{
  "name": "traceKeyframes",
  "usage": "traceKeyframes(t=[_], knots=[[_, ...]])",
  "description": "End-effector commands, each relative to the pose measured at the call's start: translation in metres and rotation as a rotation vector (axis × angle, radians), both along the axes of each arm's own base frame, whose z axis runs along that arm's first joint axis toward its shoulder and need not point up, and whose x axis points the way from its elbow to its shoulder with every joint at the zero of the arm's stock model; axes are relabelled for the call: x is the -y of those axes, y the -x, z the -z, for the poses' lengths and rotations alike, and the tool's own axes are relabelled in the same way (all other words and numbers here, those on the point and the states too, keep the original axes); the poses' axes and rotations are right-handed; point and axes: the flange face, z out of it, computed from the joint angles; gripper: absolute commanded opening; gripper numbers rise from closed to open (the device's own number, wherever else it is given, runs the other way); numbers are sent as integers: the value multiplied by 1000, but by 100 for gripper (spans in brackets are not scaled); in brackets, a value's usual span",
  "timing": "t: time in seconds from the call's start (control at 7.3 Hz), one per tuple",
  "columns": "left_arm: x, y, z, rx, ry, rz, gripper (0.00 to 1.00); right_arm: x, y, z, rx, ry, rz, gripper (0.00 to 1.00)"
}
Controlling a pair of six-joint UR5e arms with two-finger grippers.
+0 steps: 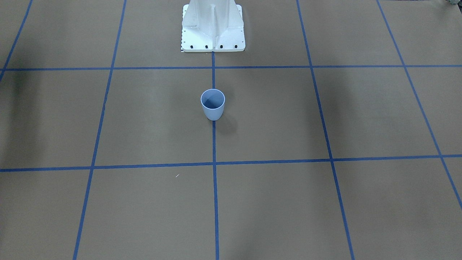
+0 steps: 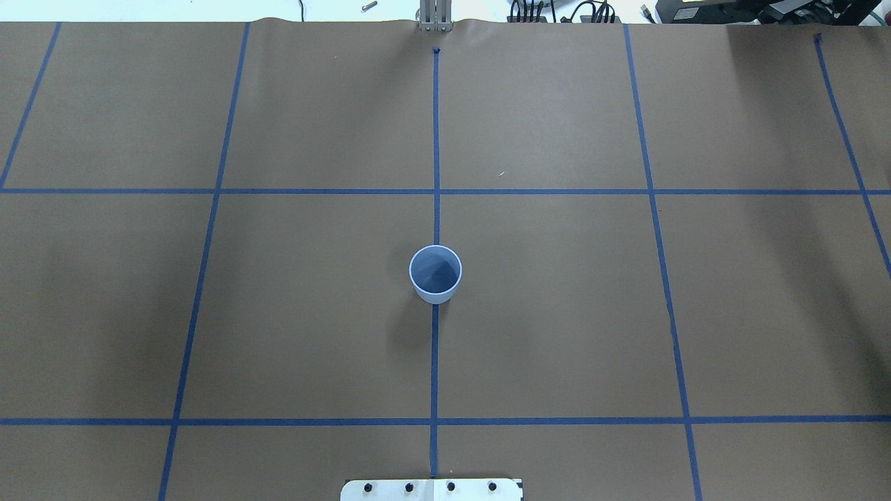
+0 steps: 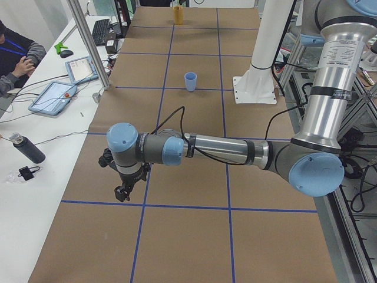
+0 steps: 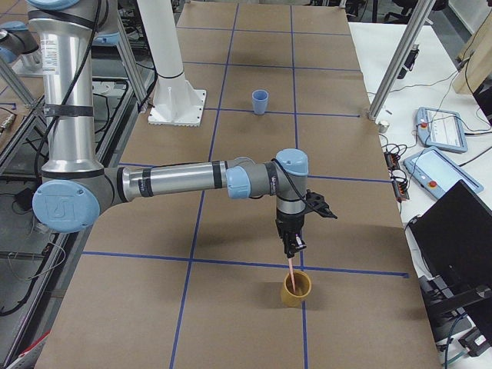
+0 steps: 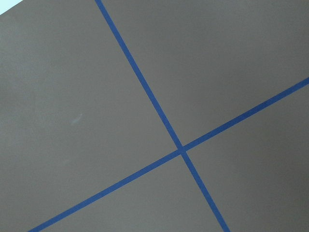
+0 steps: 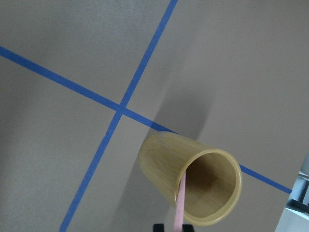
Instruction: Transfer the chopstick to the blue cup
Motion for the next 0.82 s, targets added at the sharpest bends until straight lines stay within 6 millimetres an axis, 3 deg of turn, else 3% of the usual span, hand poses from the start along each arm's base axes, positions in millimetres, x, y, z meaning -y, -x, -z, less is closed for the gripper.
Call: traceKeyframes(t=[0.0, 0.27, 0.55, 0.68], knots=[[0, 0, 1, 0, -1, 1, 98, -1, 0, -1, -2, 1, 3, 15], [0, -1, 2, -14, -1, -1, 98, -1, -1, -1, -2, -1, 4, 13], [0, -1, 3, -15, -5, 0, 98, -3, -3, 6, -2, -12, 2, 0], [0, -1, 3, -15, -3, 0, 98, -4, -6, 11, -3, -22, 10, 0]])
